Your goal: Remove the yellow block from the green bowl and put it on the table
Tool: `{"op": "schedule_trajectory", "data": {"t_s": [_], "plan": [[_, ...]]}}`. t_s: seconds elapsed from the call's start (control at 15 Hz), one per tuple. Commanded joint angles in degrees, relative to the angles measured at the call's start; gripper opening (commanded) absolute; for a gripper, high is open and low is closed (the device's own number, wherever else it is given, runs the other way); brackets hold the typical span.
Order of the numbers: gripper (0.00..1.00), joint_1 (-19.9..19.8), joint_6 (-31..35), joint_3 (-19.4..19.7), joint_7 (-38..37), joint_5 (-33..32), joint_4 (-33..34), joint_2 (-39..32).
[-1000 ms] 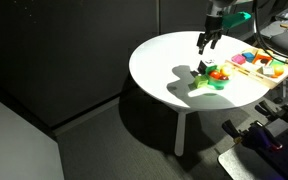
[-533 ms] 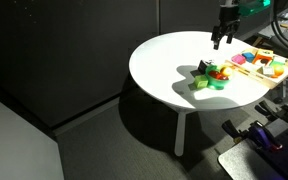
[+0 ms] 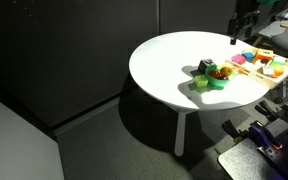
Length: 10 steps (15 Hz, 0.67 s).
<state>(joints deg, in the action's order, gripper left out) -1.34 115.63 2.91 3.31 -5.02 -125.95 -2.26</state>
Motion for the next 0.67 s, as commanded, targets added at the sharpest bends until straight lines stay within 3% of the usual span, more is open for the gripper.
{"op": "schedule_trajectory", "data": {"t_s": [0.0, 0.6], "plan": [[1.00, -0.8, -2.0, 0.2, -1.3, -1.9, -3.8, 5.7], [1.00, -2.1, -1.6, 0.7, 0.8, -1.7, -10.1, 14.2]]}}
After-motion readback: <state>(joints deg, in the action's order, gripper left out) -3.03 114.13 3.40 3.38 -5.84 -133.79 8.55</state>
